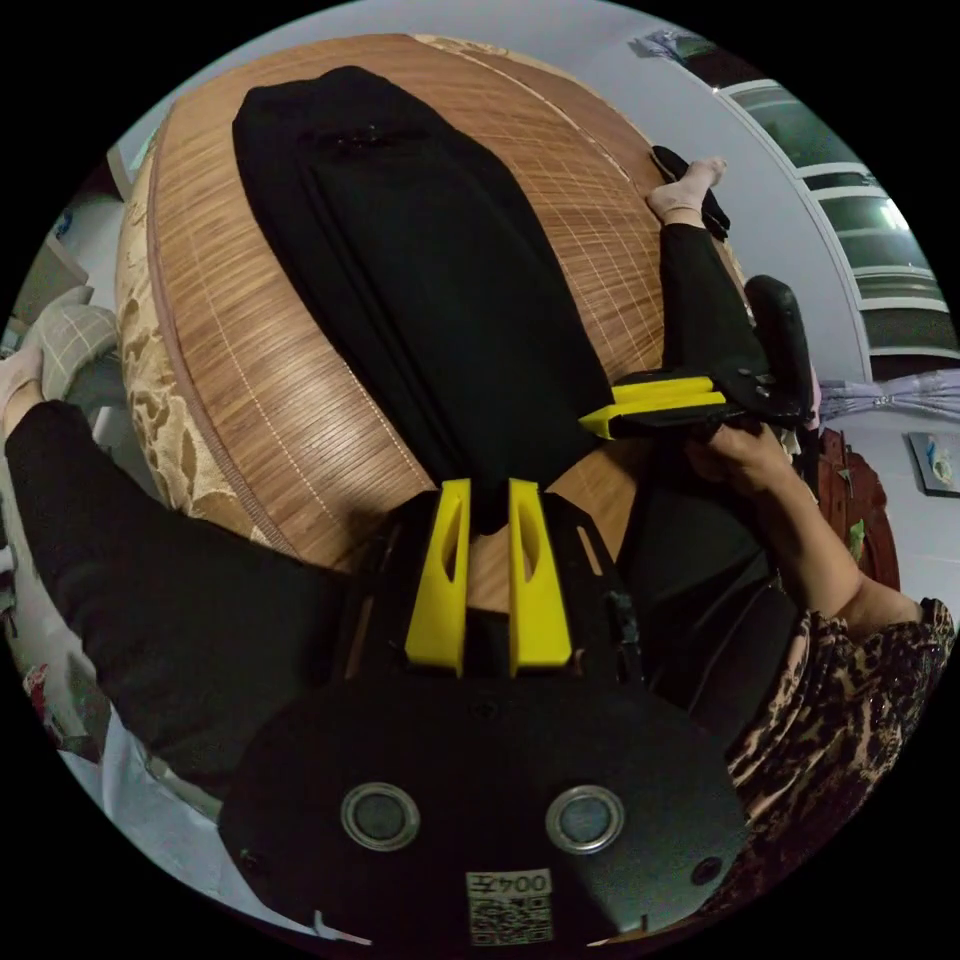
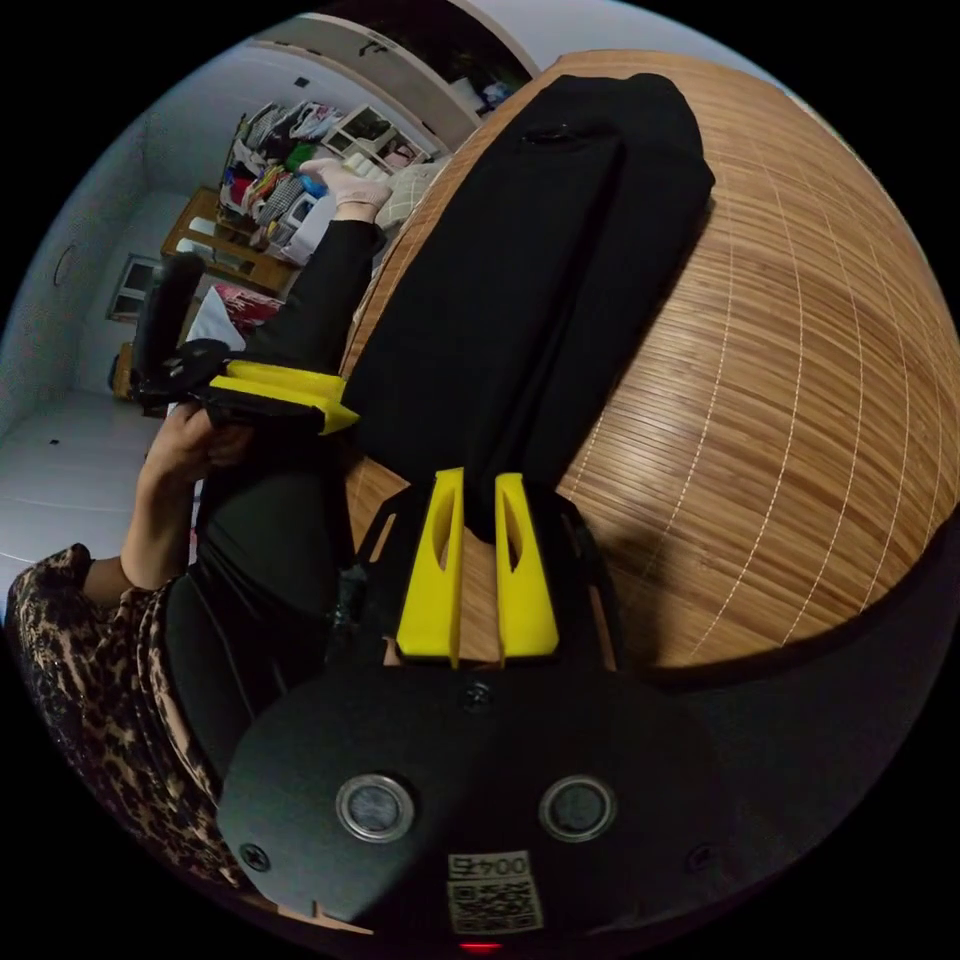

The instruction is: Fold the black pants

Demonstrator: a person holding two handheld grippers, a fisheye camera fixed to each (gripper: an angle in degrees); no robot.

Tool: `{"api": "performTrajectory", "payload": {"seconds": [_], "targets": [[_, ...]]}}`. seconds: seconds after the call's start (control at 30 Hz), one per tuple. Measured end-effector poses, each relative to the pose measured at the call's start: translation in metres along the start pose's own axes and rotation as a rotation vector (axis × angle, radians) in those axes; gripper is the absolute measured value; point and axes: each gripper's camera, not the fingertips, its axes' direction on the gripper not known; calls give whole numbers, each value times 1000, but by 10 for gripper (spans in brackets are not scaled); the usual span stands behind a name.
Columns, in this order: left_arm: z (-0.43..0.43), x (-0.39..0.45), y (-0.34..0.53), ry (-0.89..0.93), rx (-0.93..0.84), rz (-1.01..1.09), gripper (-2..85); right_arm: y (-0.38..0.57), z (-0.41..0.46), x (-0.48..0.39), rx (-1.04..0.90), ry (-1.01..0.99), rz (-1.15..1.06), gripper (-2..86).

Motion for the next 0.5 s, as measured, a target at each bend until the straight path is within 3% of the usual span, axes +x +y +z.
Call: {"api": "performTrajectory", "payload": {"seconds": [0.1, 0.23, 0.5], "targets": [[-18, 19, 14, -132, 121, 20, 54, 1, 3, -5, 0, -8, 0, 62], [-12, 51, 8, -149, 301, 97, 76, 3, 8, -12, 0, -14, 0, 63], [90, 72, -14, -324, 267, 154, 99, 10, 15, -32, 16, 15, -9, 62]]}}
